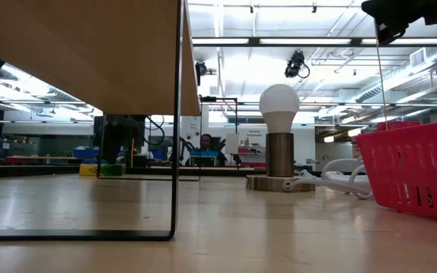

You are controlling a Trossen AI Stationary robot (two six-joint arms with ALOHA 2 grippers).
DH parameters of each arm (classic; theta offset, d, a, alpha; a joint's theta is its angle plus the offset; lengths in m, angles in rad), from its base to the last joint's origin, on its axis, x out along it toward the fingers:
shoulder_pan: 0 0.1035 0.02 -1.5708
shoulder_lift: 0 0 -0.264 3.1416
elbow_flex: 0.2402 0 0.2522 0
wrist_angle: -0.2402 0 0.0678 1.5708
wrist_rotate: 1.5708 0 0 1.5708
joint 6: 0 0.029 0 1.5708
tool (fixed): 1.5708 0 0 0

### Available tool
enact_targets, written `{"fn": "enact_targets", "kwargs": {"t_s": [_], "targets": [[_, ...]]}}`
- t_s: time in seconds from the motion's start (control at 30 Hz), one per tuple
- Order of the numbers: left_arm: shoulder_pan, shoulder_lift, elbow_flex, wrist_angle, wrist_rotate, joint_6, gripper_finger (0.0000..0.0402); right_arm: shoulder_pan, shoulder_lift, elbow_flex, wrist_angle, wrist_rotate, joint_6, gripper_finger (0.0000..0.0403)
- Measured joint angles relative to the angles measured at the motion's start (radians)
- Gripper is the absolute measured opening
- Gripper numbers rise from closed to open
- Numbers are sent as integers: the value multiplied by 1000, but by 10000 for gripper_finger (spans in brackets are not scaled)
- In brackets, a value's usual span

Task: Pick & Place Office Desk Supplies
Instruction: Put the box of crayon into the red bin

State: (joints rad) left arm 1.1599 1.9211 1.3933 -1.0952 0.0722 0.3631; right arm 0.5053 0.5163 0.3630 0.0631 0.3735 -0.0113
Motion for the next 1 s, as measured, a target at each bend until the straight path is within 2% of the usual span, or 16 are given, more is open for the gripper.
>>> {"fn": "enact_targets", "kwargs": {"t_s": [0.3,0.57,0.67,0.73,0.9,1.0], "targets": [[0,40,0,24,4,23,206,0,0,0,0,8,7,181],[1,95,6,11,18,59,198,0,0,0,0,20,7,181],[2,103,6,7,25,67,174,0,0,0,0,22,7,181],[1,104,5,7,26,73,145,0,0,0,0,23,10,181],[1,104,4,13,15,81,28,-1,0,0,0,23,26,181],[0,104,4,11,0,85,7,-1,0,0,0,25,26,181]]}}
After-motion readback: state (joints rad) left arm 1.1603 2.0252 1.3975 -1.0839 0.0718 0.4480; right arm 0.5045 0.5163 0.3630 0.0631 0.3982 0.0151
